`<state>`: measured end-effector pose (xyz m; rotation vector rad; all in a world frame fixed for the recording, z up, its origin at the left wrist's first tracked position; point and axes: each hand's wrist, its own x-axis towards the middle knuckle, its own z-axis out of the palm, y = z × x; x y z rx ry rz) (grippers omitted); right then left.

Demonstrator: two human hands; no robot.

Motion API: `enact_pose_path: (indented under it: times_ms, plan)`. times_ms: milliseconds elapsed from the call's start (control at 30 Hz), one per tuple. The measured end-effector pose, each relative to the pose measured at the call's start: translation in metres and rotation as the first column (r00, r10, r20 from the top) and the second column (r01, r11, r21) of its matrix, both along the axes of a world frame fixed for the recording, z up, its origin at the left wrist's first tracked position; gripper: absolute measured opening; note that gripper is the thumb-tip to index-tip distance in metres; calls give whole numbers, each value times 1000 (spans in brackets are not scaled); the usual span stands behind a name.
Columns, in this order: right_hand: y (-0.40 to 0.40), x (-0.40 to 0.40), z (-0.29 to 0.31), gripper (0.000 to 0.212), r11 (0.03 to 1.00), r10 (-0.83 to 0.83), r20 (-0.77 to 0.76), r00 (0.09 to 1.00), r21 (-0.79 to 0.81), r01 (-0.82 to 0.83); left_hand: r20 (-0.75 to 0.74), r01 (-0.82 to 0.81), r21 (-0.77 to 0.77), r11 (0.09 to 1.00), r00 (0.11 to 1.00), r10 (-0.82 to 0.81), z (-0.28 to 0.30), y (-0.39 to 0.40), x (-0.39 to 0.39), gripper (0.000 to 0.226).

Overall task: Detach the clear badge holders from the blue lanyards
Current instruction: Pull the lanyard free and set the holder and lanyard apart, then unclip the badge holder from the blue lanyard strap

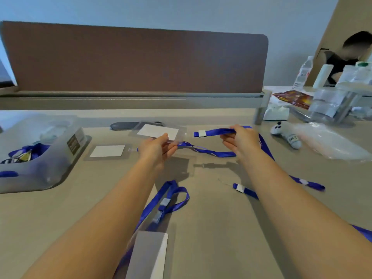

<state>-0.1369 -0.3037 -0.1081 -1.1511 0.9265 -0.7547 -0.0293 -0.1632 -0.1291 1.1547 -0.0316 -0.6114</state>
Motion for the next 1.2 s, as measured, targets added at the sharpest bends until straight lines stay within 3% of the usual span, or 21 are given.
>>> enact_pose_path:
  times_ms: [133, 400, 633, 733, 867, 967, 1067, 1200]
  plan:
    - [29, 26, -36, 35, 981, 139, -98, 985, 149, -123, 19, -91, 134, 987, 996, 90, -23, 38, 19, 20]
    - [75, 58, -56, 32, 937, 306, -243, 920, 248, -246, -18, -215, 282, 935, 973, 229, -45, 95, 40, 9]
    - [92, 75, -61, 32, 938, 340, -349, 873, 186, -291, -104, -230, 294, 927, 957, 271, -52, 114, 49, 13]
    - [91, 74, -60, 31, 943, 332, -371, 867, 152, -296, -143, -168, 269, 948, 967, 212, -51, 116, 50, 33]
    - [87, 67, -58, 31, 938, 337, -443, 830, 80, -338, -172, -22, 320, 947, 982, 81, -46, 123, 46, 35]
    - [87, 60, -54, 23, 910, 277, -568, 775, -103, -401, -45, 60, 499, 865, 998, -43, -43, 132, 43, 34]
    - [99, 46, -49, 23, 806, 239, -645, 726, -285, -519, 105, 48, 679, 733, 981, -162, -38, 143, 35, 40]
    - [117, 25, -38, 33, 743, 264, -640, 722, -342, -576, 163, 122, 697, 707, 932, -323, -27, 153, 16, 43]
